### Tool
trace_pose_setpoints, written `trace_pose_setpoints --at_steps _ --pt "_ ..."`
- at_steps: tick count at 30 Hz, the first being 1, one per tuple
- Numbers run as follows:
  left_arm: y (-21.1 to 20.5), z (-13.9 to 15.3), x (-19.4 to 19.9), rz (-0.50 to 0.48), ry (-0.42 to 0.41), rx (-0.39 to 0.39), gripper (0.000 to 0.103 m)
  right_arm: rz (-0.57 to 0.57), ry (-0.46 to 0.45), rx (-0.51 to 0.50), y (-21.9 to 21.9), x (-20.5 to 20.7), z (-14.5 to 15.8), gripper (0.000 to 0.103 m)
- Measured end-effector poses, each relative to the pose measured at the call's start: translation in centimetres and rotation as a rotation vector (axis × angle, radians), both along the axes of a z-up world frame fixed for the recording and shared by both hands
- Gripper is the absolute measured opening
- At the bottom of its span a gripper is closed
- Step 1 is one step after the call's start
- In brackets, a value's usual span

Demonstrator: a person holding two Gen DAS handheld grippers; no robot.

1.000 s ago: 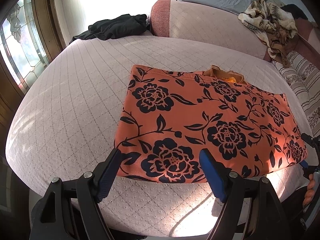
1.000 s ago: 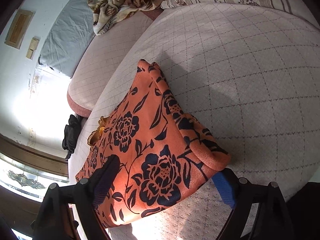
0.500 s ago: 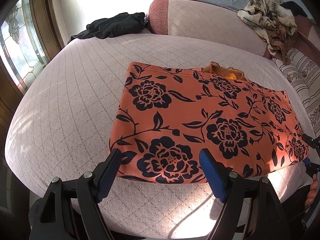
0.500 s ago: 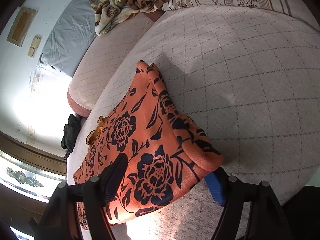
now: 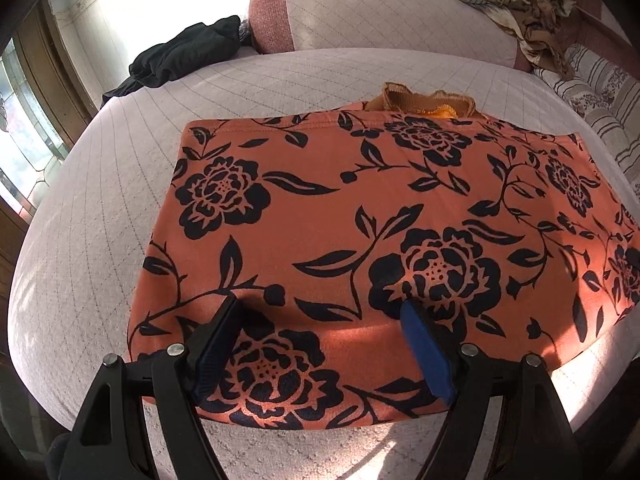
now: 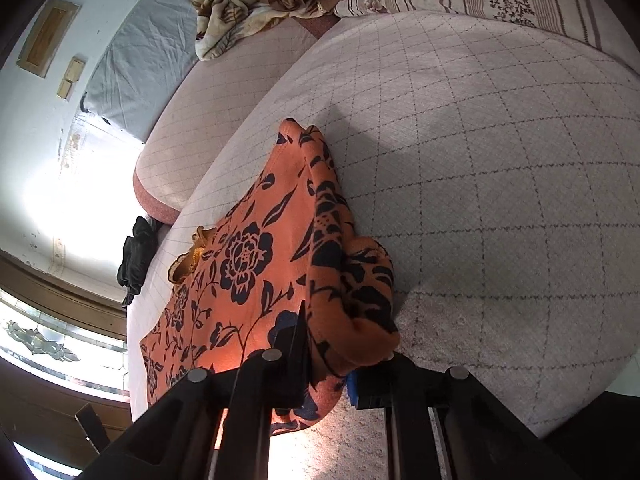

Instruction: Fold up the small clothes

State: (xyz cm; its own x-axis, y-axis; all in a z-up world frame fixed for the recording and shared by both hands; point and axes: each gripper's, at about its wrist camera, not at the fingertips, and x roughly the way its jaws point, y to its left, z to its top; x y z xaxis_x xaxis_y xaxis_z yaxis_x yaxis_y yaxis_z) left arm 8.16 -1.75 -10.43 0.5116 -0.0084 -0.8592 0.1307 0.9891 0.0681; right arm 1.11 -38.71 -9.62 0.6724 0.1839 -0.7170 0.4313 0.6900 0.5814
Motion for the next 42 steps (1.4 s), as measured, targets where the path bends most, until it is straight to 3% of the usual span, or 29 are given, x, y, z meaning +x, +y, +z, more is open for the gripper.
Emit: trace_pose_setpoints --at_steps 3,5,7,11,18,23,27,28,30,32,34,35,37,39,42 --pt "-0.1 1.6 0.0 0.011 -0.046 -0.035 0.083 -0.027 0.015 0.04 -0.6 0.0 -0.6 0.023" --pt "-0.3 1.4 0.4 0.005 -0.046 -0.034 0.083 -0.038 0.019 0.043 -0.7 0.0 -0.9 0.046" --pt "-0.8 0.1 1.0 -0.005 -0.007 -0.006 0.083 -0.021 -0.013 0.058 -0.4 0.2 -0.8 0.061" --pt "-1.1 -0.6 1.0 -0.001 -0.006 0.005 0.084 0.0 0.005 0.011 0.2 0.9 -0.3 0.064" --pt "-0.8 -0.5 1.1 -0.006 -0.001 -0.012 0.084 -0.003 0.017 -0.014 0.3 1.1 -0.6 0.056" --pt "-0.9 0.0 0.9 0.001 0.002 -0.015 0.084 -0.008 0.032 -0.025 -0.1 1.1 -0.9 0.042" --pt "-0.5 3.1 -0.3 0.024 -0.13 -0.056 0.084 -0.009 0.031 -0.018 -0.1 0.9 -0.6 0.044" --pt "-0.6 3.3 -0.3 0.018 -0.143 -0.055 0.084 -0.008 0.026 -0.012 -0.1 0.8 -0.5 0.049" --pt "-1.2 2.1 0.4 0.003 -0.107 -0.029 0.084 -0.002 0.017 -0.001 0.0 0.8 -0.4 0.055" --pt "-2.1 -1.0 1.6 -0.022 -0.01 0.036 0.087 -0.006 0.025 -0.002 0.1 1.0 -0.5 0.055" --pt "-2.2 -1.1 1.1 -0.028 -0.089 0.061 0.09 -0.002 0.03 0.0 0.1 1.4 -0.7 0.054" --pt "-2.2 -0.9 1.0 -0.026 -0.081 0.064 0.09 0.006 0.039 -0.019 0.2 1.7 -0.7 0.038" --pt "-1.7 -0.1 1.1 -0.02 -0.065 0.021 0.09 0.035 0.057 -0.037 0.4 2.3 -0.7 0.021" --pt "-0.5 1.3 0.7 -0.009 -0.087 -0.031 0.09 0.039 0.065 -0.062 0.7 2.6 -0.1 0.017" --pt "3.4 4.4 -0.6 0.06 -0.18 -0.109 0.09 0.072 0.004 -0.181 3.2 3.2 3.7 0.015"
